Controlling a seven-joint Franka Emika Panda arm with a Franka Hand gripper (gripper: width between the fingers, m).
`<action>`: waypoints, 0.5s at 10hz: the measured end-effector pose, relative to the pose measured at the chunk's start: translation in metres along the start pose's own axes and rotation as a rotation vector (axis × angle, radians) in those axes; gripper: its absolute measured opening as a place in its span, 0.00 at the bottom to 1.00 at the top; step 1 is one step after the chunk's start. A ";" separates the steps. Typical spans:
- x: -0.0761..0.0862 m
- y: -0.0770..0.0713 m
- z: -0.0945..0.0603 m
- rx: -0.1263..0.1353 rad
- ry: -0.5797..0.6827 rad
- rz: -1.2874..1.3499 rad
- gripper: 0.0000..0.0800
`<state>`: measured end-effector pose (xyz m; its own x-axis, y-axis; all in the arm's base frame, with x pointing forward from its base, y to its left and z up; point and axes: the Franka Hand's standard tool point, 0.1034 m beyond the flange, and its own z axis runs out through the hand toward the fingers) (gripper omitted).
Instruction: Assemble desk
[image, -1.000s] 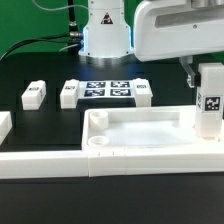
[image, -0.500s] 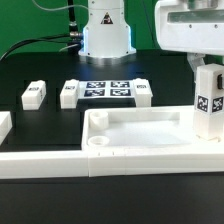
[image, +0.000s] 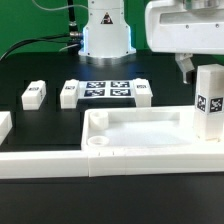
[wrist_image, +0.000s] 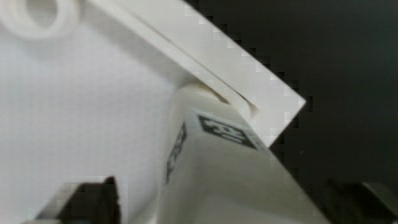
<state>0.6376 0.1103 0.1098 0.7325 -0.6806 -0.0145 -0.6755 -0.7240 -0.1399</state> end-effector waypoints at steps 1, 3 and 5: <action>-0.002 -0.001 0.001 -0.001 -0.003 -0.123 0.80; -0.006 -0.002 0.002 -0.003 -0.006 -0.298 0.81; -0.005 -0.001 0.002 -0.004 -0.005 -0.471 0.81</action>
Offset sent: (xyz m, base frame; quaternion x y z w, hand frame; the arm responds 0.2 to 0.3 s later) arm 0.0000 0.0000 0.0000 0.0000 0.0000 -0.1296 0.9916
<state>0.6343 0.1149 0.1081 0.9598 -0.2772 0.0444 -0.2696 -0.9543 -0.1286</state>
